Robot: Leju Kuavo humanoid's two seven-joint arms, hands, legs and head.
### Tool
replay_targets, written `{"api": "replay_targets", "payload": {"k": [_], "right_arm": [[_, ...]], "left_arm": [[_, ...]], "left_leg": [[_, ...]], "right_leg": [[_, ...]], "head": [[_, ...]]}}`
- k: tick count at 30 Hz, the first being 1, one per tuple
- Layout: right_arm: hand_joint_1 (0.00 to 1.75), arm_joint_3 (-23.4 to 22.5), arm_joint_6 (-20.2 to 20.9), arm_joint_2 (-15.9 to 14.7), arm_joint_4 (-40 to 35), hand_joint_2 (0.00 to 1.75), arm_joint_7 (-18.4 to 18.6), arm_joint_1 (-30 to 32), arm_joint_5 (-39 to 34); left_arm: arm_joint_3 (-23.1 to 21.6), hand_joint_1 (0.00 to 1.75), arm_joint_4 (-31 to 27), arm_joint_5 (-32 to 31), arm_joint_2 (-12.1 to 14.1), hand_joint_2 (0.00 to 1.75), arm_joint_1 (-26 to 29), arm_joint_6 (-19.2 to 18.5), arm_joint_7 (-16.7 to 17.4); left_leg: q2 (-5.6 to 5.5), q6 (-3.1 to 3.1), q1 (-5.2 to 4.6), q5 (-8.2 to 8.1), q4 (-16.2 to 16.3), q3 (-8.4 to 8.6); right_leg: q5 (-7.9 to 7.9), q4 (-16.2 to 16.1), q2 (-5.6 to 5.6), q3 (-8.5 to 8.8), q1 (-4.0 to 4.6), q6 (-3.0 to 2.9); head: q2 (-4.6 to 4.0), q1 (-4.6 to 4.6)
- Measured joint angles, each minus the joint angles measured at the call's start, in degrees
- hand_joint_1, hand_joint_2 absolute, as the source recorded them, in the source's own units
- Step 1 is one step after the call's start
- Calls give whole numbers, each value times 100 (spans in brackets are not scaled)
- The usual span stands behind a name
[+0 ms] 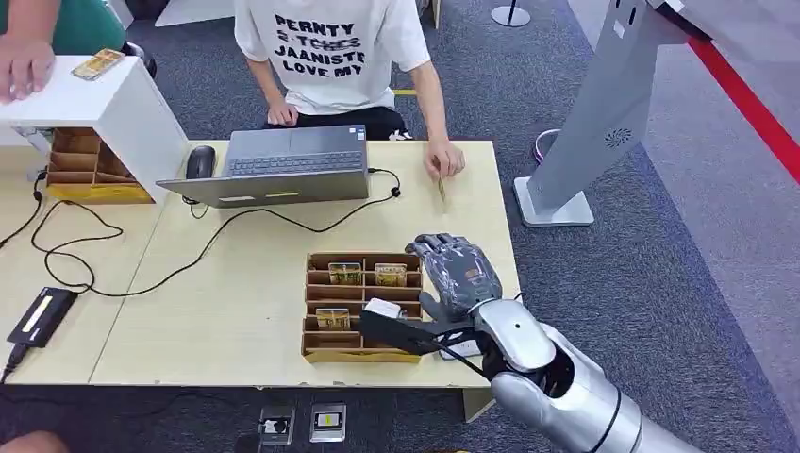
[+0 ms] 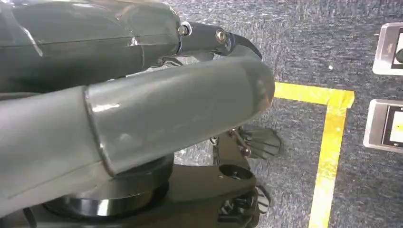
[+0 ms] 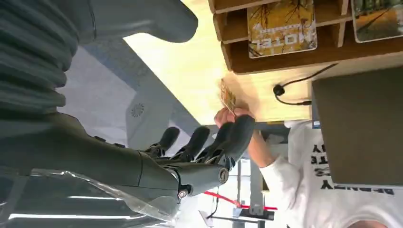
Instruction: Pass the card to the sensor for recognition and then transmit it.
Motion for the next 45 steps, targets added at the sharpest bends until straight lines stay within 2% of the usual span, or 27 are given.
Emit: {"api": "replay_targets", "payload": {"k": [5, 9, 18, 22, 26, 35, 45], "right_arm": [[56, -2, -26, 0, 39, 175, -151, 18, -87], [70, 0, -59, 35, 133, 175, -264, 22, -137], [77, -4, -125, 179, 525, 175, -446, 22, -197], [86, -4, -153, 254, 776, 175, -546, 22, -214], [84, -4, -173, 341, 996, 175, -590, 21, -214], [93, 0, -173, 503, 1432, 175, -649, 22, -253], [91, 2, -212, 610, 1707, 175, -725, 25, -275]], "left_arm": [[0, 0, 0, -85, -4, 0, -27, 0, 9], [0, 0, 7, -155, -26, 0, -45, 0, 46], [0, 0, 20, -295, -63, 0, -78, -4, 160], [0, 0, 28, -354, -83, 0, -96, -98, 293], [0, 0, 31, -395, -68, 0, -134, -232, 426], [0, 0, 31, -439, -35, 0, -157, -232, 444], [0, 0, 29, -496, -33, 0, -162, -227, 505]], "left_leg": [[-1, 0, 0, 0, 0, -2], [-1, 0, 0, 0, 0, -3], [-2, 0, 0, 0, 0, -3], [-2, 0, 0, 0, 0, -3], [-2, 0, 0, 0, 0, -4], [-3, 0, 0, 0, 0, -4], [-2, 0, 0, 0, 0, -3]], "right_leg": [[0, 0, -1, 0, 0, 0], [0, 0, -2, 0, 0, 0], [0, 1, -2, 0, 0, 0], [0, 1, -2, 0, 0, 0], [0, 1, -2, 0, 0, 0], [0, 2, -3, 0, 0, 0], [0, 2, -2, 0, 0, 0]], "head": [[0, 0], [0, 0], [0, 0], [0, 0], [0, 0], [0, 0], [0, 0]]}}
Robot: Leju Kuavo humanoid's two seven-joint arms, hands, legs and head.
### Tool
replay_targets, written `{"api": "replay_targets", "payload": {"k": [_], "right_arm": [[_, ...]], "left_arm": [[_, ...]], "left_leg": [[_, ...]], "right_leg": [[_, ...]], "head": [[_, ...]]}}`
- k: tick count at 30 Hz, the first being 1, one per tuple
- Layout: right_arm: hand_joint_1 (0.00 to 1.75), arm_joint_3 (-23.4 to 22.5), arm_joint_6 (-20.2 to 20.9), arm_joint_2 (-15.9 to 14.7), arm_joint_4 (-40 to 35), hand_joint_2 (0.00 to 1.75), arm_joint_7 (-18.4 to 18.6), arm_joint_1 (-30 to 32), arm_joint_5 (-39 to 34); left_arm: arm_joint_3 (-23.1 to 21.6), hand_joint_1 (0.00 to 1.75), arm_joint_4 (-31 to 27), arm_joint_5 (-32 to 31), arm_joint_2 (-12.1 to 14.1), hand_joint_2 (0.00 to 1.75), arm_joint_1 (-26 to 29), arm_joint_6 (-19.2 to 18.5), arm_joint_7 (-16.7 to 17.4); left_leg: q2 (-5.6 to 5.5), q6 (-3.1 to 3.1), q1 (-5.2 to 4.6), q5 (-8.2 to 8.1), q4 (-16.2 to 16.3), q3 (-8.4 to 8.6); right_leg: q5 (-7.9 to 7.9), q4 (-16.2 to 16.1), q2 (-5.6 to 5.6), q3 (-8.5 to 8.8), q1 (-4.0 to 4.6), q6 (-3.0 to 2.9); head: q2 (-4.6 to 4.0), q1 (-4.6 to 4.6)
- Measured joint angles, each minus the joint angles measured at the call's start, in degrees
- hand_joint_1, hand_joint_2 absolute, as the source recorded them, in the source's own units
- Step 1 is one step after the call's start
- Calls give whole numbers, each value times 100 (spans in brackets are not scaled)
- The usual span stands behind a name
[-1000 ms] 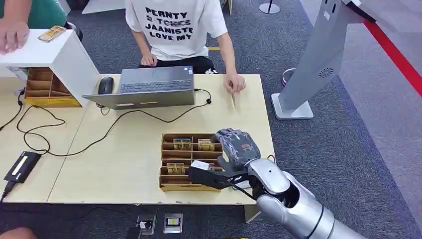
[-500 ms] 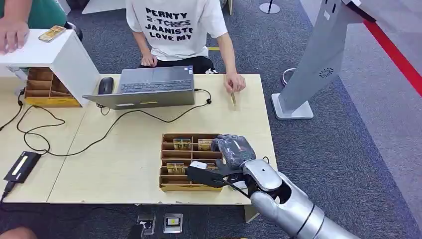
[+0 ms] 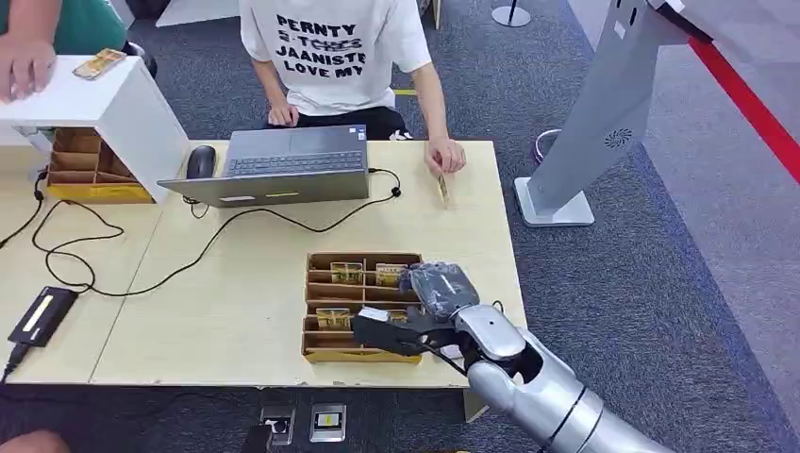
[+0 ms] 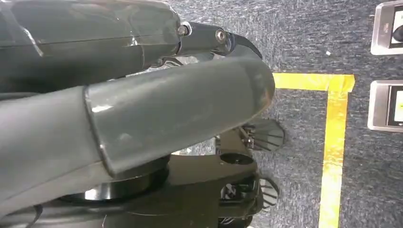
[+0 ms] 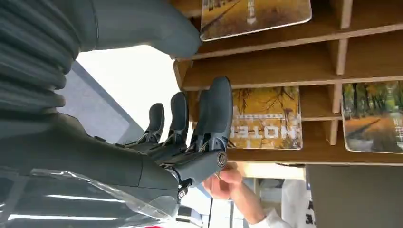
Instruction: Pass the card to the sensor for recognition and then transmit it.
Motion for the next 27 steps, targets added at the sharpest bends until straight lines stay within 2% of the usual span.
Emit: {"api": "replay_targets", "payload": {"k": [2, 5, 8, 9, 15, 27], "right_arm": [[93, 2, 0, 2, 24, 175, 0, 0, 0], [84, 2, -26, 2, 57, 175, 22, 1, 33], [87, -13, -87, 0, 53, 175, 131, 13, 144], [80, -33, -87, -2, 20, 175, 185, 23, 200], [82, -101, -66, -83, -391, 175, 409, 59, 313], [89, -234, 18, -335, -1266, 175, 616, 149, 426]], "left_arm": [[0, 0, 0, -2, 2, 0, -1, 0, 0], [0, 0, 2, -4, 2, 0, -1, 0, 0], [2, 0, 2, -24, 9, 0, 1, -2, 0], [6, 0, 0, -37, 13, 0, 1, -4, 0], [68, 0, 2, -72, 31, 0, 11, -7, -7], [184, 0, 2, -81, 61, 0, 26, -17, -114]], "left_leg": [[1, 0, 0, 0, 0, 1], [1, 0, 0, 0, 0, 1], [1, 0, 0, 0, 0, 1], [1, 0, 0, 0, 0, 1], [1, 0, 0, 0, 0, 0], [1, 0, 0, 0, 0, 0]], "right_leg": [[0, 0, 1, 0, 0, 0], [0, 1, 0, 0, 0, 0], [0, 1, 1, -1, 0, 0], [0, 1, 1, -1, 0, 0], [0, 1, 1, -3, 0, 0], [0, 2, 1, -2, 0, 0]], "head": [[0, 0], [0, 0], [0, 0], [0, 0], [0, 0], [0, 2]]}}
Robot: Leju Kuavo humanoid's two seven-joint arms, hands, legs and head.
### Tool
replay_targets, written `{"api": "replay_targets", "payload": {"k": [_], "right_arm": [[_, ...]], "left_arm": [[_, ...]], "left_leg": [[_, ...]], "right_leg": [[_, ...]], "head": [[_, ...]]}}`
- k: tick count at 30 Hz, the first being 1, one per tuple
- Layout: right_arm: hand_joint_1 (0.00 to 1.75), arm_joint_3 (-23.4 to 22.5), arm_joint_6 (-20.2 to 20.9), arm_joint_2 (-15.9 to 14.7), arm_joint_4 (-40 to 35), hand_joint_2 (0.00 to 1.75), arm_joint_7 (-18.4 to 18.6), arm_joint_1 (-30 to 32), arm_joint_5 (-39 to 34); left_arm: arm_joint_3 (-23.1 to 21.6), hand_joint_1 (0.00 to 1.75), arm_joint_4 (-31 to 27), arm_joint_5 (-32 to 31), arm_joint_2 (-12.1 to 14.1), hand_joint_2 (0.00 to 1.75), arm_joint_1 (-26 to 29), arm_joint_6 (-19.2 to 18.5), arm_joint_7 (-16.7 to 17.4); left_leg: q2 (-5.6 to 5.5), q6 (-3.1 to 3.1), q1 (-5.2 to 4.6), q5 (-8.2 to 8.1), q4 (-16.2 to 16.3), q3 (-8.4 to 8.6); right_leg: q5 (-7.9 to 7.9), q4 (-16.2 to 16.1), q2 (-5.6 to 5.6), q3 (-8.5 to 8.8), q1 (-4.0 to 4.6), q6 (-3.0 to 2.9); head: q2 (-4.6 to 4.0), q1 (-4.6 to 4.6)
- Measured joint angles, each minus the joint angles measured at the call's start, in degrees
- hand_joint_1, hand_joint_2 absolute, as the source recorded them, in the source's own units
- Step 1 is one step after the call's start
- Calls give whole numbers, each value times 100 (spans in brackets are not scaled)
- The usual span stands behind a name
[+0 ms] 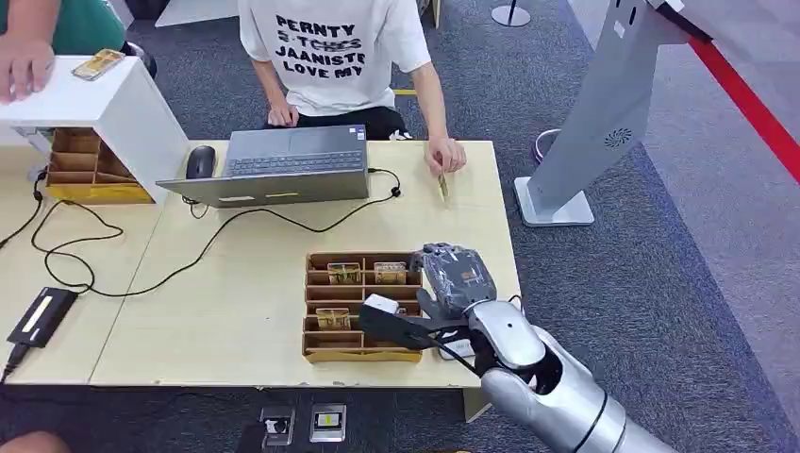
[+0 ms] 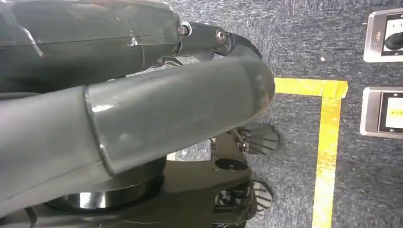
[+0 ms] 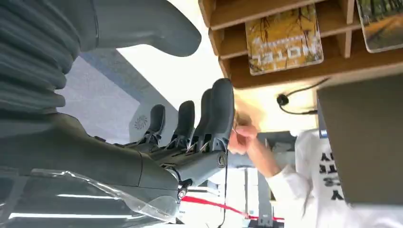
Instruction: Pass the card to the sensor for recognition and then transmit it.
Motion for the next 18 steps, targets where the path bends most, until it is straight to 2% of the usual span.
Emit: {"api": "replay_targets", "payload": {"k": [4, 11, 18], "right_arm": [[82, 0, 79, -37, -236, 175, 44, -1, 0], [86, 20, 118, -57, -341, 175, 11, 0, -129], [89, 70, 109, -4, -290, 175, -190, -4, -282]], "left_arm": [[59, 0, 2, -4, 9, 0, 3, 7, -26], [127, 0, 7, -24, 24, 0, 12, 7, -76], [216, 0, 15, -39, -44, 0, 36, 186, -232]], "left_leg": [[0, 0, 0, 0, 0, 0], [0, 0, 0, 0, 0, -1], [-1, 0, 0, 0, 0, -2]], "right_leg": [[0, 2, 0, 0, 0, 0], [0, 3, -1, 0, 0, 0], [0, 4, -2, 0, 0, 0]], "head": [[0, -2], [0, -2], [0, 0]]}}
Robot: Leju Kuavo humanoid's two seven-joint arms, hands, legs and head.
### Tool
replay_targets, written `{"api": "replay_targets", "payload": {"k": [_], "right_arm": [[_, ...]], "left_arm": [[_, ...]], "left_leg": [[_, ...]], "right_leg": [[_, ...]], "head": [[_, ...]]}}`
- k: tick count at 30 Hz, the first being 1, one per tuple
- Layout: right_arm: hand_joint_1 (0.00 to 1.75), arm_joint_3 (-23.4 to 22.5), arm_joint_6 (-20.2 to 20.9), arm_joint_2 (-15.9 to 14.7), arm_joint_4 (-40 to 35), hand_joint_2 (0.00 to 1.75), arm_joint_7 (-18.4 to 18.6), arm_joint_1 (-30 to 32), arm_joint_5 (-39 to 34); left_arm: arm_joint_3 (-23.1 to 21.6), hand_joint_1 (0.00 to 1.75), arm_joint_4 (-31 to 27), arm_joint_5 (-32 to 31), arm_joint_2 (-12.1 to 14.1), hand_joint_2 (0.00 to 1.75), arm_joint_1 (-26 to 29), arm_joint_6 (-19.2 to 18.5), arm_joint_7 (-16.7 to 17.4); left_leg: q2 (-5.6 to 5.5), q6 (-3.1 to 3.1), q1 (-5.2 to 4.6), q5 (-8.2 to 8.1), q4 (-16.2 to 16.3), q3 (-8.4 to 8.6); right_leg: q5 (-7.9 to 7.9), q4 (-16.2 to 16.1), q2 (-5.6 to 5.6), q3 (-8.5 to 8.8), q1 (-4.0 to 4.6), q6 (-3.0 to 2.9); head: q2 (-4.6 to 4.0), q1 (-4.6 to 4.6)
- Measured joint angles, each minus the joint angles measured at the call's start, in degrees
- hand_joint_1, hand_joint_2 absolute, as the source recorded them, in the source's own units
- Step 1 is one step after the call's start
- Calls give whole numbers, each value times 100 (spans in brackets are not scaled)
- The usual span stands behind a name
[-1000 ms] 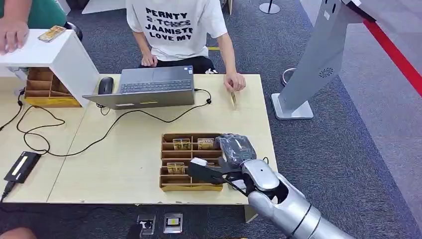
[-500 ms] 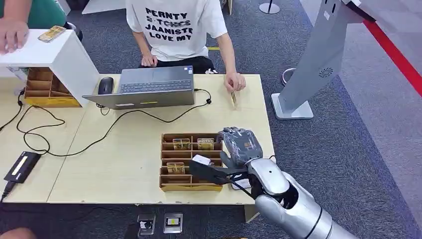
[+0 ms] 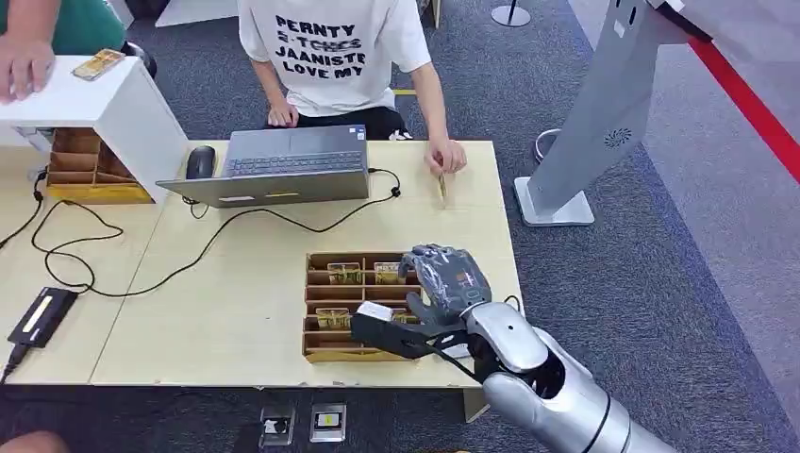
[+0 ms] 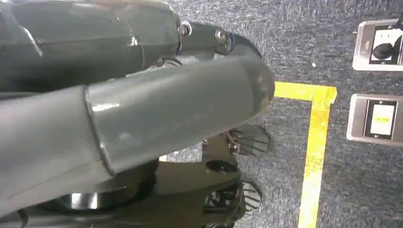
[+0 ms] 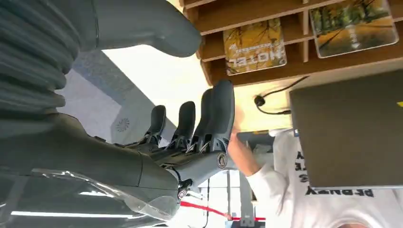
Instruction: Pass the card to the sensor for recognition and then transmit it.
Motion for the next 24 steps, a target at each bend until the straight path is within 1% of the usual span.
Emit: {"api": "replay_targets", "payload": {"k": [4, 5, 6, 11, 12, 13, 15, 17, 18, 20, 21, 23, 24], "right_arm": [[89, 33, 0, 57, 61, 175, -44, -6, -31], [93, 37, 0, 74, 76, 175, -57, -5, -39], [89, 37, 0, 89, 87, 175, -68, -6, -46], [91, 55, -2, 155, 175, 175, -138, -7, -63], [89, 66, -4, 164, 199, 175, -151, -7, -63], [93, 81, -7, 177, 221, 175, -162, -8, -63], [94, 111, -9, 197, 264, 175, -186, -9, -63], [93, 122, -9, 212, 301, 175, -194, -9, -66], [89, 122, -11, 223, 319, 175, -203, -9, -66], [89, 125, -13, 245, 361, 175, -216, -10, -70], [94, 125, -13, 254, 378, 175, -229, -10, -77], [91, 125, -15, 286, 428, 175, -243, -12, -81], [94, 127, -15, 306, 452, 175, -245, -12, -81]], "left_arm": [[28, 0, 4, -20, -28, 0, 6, 7, -35], [35, 0, 9, -22, -31, 0, 6, 7, -35], [35, 0, 11, -24, -31, 0, 6, 7, -35], [79, 0, 15, -79, -31, 0, 8, -2, -35], [79, 0, 15, -85, -31, 0, 7, -4, -35], [79, 0, 15, -90, -33, 0, 8, -9, -35], [79, 0, 15, -94, -33, 0, 7, -11, -35], [79, 0, 17, -98, -33, 0, 7, -11, -35], [79, 0, 17, -109, -33, 0, 7, -15, -35], [79, 0, 20, -131, -35, 0, 6, -28, -35], [79, 0, 20, -138, -39, 0, 6, -66, -24], [79, 0, 22, -164, -35, 0, 6, -177, 77], [79, 0, 24, -181, -31, 0, 4, -201, 103]], "left_leg": [[-1, 0, 0, 0, 0, 0], [-1, 0, 0, 0, 0, 0], [-1, 0, 0, 0, 0, 0], [-1, 0, 0, 0, 0, 0], [-1, 0, 0, 0, 0, 0], [-1, 0, 0, 0, 0, 0], [-1, 0, 0, 0, 0, 0], [-1, 0, 0, 0, 0, 0], [-1, 0, 0, 0, 0, 0], [-1, 0, 0, 0, 0, 0], [-1, 0, 0, 0, 0, 0], [-1, 0, 0, 0, 0, 0], [-1, 0, 0, 0, 0, 0]], "right_leg": [[0, 0, -1, 0, 0, 0], [0, 0, -1, 0, 0, 0], [0, 1, -1, 0, 0, 0], [0, 1, -1, 0, 0, -1], [0, 1, -1, 0, 0, -1], [0, 1, -1, 0, 0, -1], [0, 1, -1, 0, 0, -1], [0, 1, -1, 0, 0, -1], [0, 1, -1, 0, 0, -1], [0, 1, -1, 0, 0, -1], [0, 1, -1, 0, 0, -1], [0, 1, -1, 0, 0, -1], [0, 2, -1, 0, 0, -1]], "head": [[0, -2], [0, -2], [0, -2], [0, -2], [0, -2], [0, -2], [0, -2], [0, -2], [0, -2], [0, -2], [0, -2], [0, -2], [0, -2]]}}
